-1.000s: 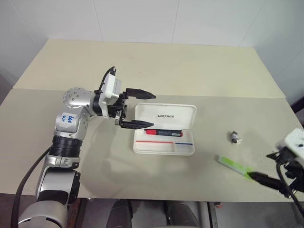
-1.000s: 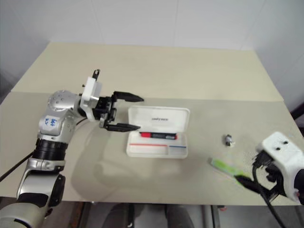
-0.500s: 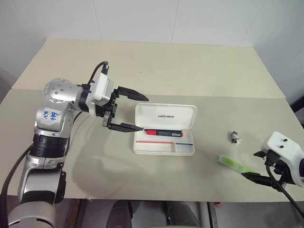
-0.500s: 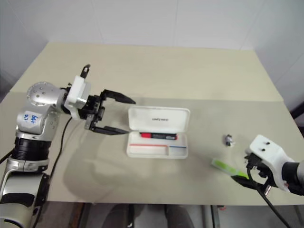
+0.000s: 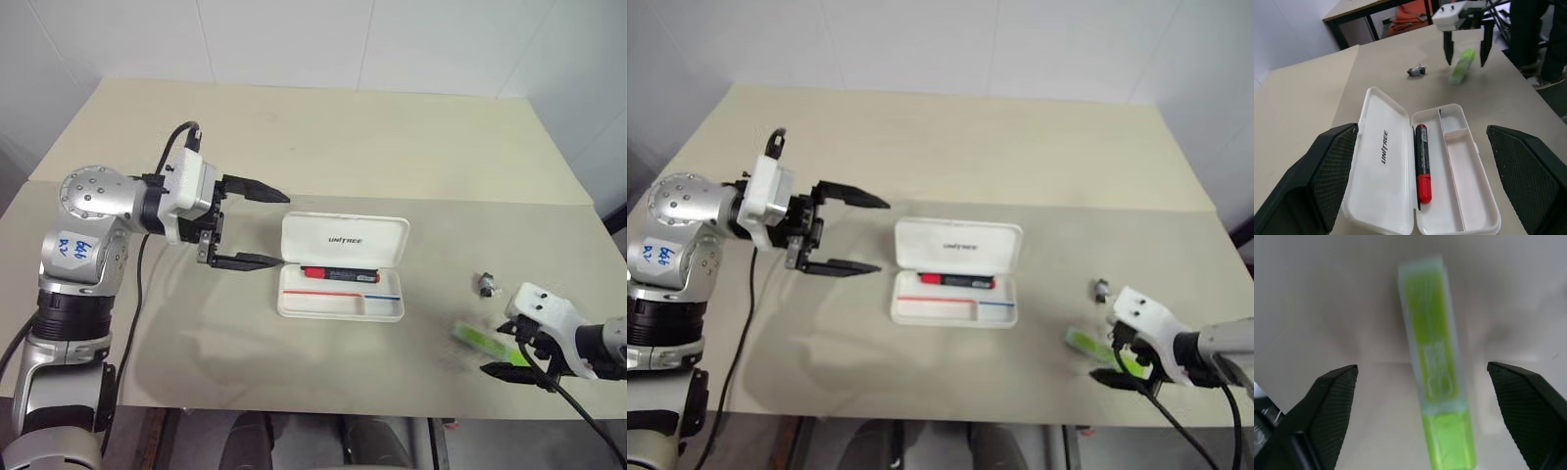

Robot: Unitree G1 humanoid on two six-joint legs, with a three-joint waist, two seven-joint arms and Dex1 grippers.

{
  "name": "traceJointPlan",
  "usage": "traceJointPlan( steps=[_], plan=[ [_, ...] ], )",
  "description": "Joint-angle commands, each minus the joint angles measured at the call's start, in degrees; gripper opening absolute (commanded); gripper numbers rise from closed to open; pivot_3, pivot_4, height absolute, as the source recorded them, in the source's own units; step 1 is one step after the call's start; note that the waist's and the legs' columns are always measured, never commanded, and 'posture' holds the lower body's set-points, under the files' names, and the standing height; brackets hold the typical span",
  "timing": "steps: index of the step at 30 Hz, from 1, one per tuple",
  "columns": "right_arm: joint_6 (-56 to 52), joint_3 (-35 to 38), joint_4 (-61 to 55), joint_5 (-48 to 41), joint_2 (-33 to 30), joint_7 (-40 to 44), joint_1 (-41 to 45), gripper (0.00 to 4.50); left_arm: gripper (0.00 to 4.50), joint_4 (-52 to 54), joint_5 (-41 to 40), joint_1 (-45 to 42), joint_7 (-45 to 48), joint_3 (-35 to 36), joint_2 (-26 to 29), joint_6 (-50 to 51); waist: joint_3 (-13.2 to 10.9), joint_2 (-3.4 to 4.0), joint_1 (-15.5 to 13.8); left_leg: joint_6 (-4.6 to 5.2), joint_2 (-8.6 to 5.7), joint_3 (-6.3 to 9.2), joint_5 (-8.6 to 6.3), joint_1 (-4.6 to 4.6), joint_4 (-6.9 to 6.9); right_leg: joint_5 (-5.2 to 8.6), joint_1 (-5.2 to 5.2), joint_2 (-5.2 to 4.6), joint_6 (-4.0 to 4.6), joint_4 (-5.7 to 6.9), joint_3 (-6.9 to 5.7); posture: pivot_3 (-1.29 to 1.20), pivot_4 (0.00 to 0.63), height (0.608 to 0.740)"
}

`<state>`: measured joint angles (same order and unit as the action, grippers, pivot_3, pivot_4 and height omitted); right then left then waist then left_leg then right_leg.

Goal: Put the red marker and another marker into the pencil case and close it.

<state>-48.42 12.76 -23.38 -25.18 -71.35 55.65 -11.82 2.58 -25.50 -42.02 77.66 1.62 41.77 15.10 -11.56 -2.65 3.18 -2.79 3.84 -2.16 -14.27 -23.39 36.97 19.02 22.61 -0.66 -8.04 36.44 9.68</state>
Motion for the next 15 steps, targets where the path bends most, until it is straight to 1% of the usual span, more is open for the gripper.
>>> traceJointPlan(
  steps=[1, 7, 12, 15],
  plan=[
    [2.25, -0.13, 2.20, 3.21, -0.91, 0.51, -0.96, 3.23, 4.50, 2.09, -1.24, -0.08, -0.96, 1.71, 1.10, -0.17, 0.00, 0.00, -0.01, 0.00, 0.00, 0.00, 0.00, 0.01, 0.00, 0.00, 0.00, 0.00, 0.00, 0.01, 0.00, 0.00, 0.150, 0.740],
    [4.22, -0.12, 2.27, 4.84, 0.97, -0.07, -0.52, 1.12, 4.50, 1.85, -1.04, -0.30, -1.58, 1.47, 0.80, -0.61, 0.00, 0.00, -0.02, 0.00, 0.00, 0.00, 0.00, 0.02, 0.03, 0.00, -0.01, 0.01, 0.00, 0.05, -0.01, 0.00, 0.150, 0.740],
    [6.54, -0.57, 1.76, 7.01, 1.81, -1.33, 0.44, 1.09, 4.50, 0.21, -0.45, -1.19, -1.68, 0.82, 0.14, -1.77, 0.00, 0.00, 0.13, 0.00, 0.00, 0.00, 0.00, 0.03, 0.09, -0.01, -0.03, 0.01, -0.02, 0.06, 0.00, 0.00, 0.150, 0.740],
    [11.47, 0.12, 1.86, 7.63, 0.96, 0.82, 2.93, 1.09, 4.50, -1.36, 0.18, -1.71, -1.39, 0.31, -0.17, -3.03, 0.00, -0.01, 0.35, 0.00, 0.01, -0.06, 0.00, 0.08, 0.11, -0.02, -0.06, 0.01, -0.02, 0.06, 0.02, 0.00, 0.150, 0.740]
  ],
)
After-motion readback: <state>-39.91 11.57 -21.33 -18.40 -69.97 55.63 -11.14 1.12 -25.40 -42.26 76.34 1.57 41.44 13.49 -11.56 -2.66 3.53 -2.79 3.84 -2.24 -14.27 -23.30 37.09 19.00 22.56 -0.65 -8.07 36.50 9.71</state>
